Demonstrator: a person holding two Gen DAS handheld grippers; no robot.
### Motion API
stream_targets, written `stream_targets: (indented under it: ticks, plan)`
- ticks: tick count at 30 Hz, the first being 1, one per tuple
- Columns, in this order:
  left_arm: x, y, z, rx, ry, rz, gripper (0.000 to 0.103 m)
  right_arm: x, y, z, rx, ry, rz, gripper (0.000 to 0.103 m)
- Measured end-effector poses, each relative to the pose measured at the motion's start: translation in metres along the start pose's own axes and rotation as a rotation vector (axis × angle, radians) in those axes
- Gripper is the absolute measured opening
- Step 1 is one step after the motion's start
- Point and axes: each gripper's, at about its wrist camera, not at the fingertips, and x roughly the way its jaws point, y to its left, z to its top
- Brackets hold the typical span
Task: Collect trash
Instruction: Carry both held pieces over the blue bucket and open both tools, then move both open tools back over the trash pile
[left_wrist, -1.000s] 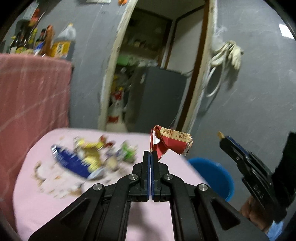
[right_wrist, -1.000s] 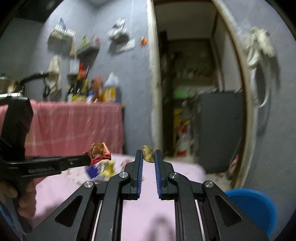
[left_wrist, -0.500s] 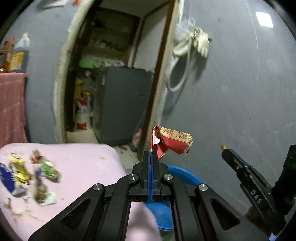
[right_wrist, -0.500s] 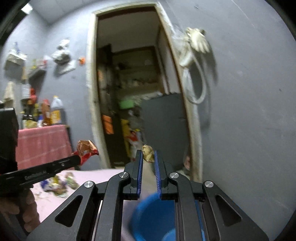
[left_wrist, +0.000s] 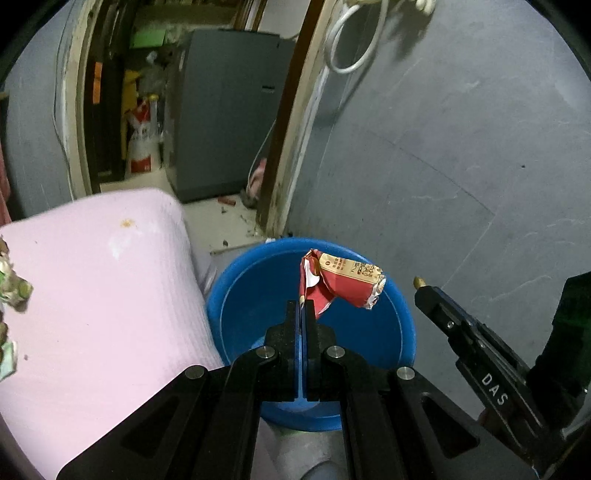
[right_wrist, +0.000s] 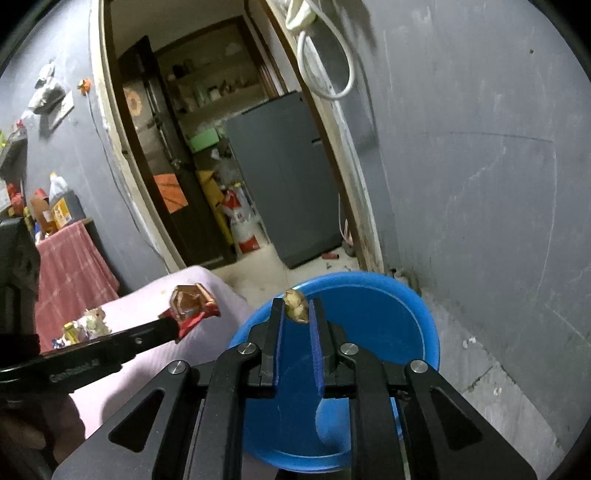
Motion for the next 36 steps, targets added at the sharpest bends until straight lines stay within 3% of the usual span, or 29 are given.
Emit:
stream_targets:
  ticks: [4, 9, 11, 14, 20, 22, 24, 28, 30, 34, 36]
  plan:
    - [0.011, -0.001, -0.002, 0.001, 0.043, 0.021, 0.004, 0.009, 0.001, 0.001, 0.002, 0.026, -0.006, 0.012]
    - [0.019, 0.01, -0.009, -0.042, 0.065, 0.008, 0.02, 0.014, 0.001, 0.003, 0.012, 0.044, -0.014, 0.012]
    - [0.014, 0.014, -0.009, -0.055, 0.058, 0.013, 0.021, 0.014, 0.002, 0.003, 0.011, 0.043, -0.015, 0.015]
    - [-0.002, 0.019, -0.007, -0.077, 0.029, 0.012, 0.029, 0.013, 0.003, 0.003, 0.005, 0.031, -0.017, 0.027]
    - [-0.048, 0.035, -0.004, -0.096, -0.111, 0.054, 0.053, 0.002, 0.015, 0.01, -0.032, -0.055, -0.012, 0.028]
    - [-0.067, 0.042, -0.004, -0.101, -0.169, 0.085, 0.057, -0.006, 0.023, 0.012, -0.049, -0.103, -0.003, 0.037]
    - [-0.083, 0.049, -0.004, -0.103, -0.212, 0.109, 0.07, -0.012, 0.03, 0.016, -0.054, -0.147, 0.017, 0.051]
    - [-0.117, 0.063, -0.008, -0.107, -0.319, 0.176, 0.089, -0.029, 0.053, 0.023, -0.098, -0.238, 0.051, 0.06]
    - [-0.136, 0.071, -0.011, -0.106, -0.372, 0.218, 0.098, -0.037, 0.064, 0.025, -0.116, -0.283, 0.068, 0.079]
    - [-0.168, 0.085, -0.016, -0.107, -0.461, 0.292, 0.1, -0.05, 0.092, 0.029, -0.149, -0.368, 0.125, 0.089]
    - [-0.183, 0.096, -0.021, -0.112, -0.496, 0.33, 0.101, -0.053, 0.104, 0.03, -0.163, -0.392, 0.147, 0.103]
